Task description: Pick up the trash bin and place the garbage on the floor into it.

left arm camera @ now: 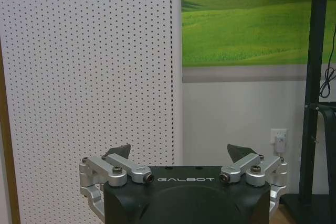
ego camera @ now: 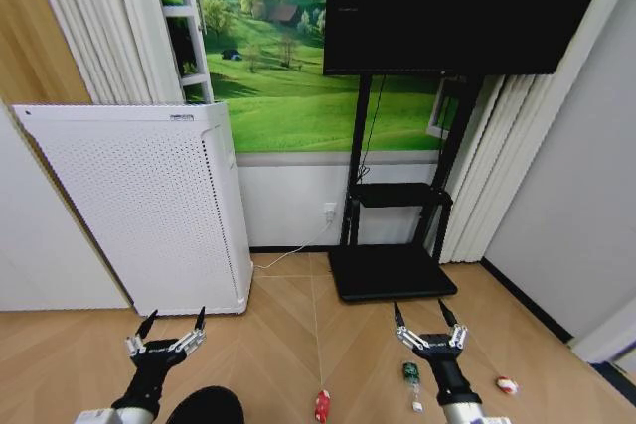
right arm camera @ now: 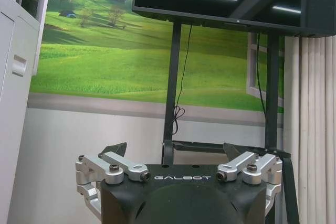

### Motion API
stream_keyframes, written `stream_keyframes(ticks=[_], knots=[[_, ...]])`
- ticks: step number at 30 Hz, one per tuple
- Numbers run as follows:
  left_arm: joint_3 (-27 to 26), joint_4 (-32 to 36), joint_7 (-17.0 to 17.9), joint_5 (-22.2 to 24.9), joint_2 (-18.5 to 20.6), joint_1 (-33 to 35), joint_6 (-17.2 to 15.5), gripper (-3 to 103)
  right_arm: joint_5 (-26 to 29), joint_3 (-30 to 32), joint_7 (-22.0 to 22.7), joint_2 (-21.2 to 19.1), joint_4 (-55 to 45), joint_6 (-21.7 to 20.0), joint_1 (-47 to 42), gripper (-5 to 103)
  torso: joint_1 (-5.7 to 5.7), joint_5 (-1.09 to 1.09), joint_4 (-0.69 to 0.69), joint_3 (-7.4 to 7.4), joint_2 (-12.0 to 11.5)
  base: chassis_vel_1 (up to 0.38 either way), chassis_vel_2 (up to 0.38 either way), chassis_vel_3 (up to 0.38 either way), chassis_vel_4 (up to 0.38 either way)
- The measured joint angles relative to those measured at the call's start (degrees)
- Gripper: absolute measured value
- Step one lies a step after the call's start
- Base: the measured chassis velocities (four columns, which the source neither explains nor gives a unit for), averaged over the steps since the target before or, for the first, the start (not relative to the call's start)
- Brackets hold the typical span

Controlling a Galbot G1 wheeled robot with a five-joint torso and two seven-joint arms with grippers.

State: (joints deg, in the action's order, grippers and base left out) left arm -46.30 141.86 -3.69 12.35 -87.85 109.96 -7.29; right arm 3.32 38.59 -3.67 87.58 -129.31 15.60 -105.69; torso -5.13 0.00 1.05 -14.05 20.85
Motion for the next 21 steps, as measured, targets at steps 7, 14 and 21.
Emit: stream_keyframes(ticks=[7, 14, 21], knots=[[0.2, 0.0, -0.1, 0.0, -0.1, 0.0, 0.0, 100, 0.0, 0.2, 0.2, 0.0, 0.1, 0.0, 0.0, 100, 0.54, 0.0, 0.0, 1.12, -1.7, 0.0, 0.0, 0.0, 0.0], [0.2, -0.1, -0.2, 0.0, -0.1, 0.0, 0.0, 100, 0.0, 0.2, 0.2, 0.0, 0.2, 0.0, 0.0, 100, 1.09, 0.0, 0.0, 2.08, -3.2, 0.0, 0.0, 0.0, 0.0], [0.2, -0.2, -0.2, 0.0, -0.1, -0.1, 0.1, 100, 0.0, 0.1, 0.1, 0.0, 0.2, 0.1, 0.0, 100, 1.54, 0.0, 0.0, 3.24, -4.8, 0.0, 0.0, 0.0, 0.0]])
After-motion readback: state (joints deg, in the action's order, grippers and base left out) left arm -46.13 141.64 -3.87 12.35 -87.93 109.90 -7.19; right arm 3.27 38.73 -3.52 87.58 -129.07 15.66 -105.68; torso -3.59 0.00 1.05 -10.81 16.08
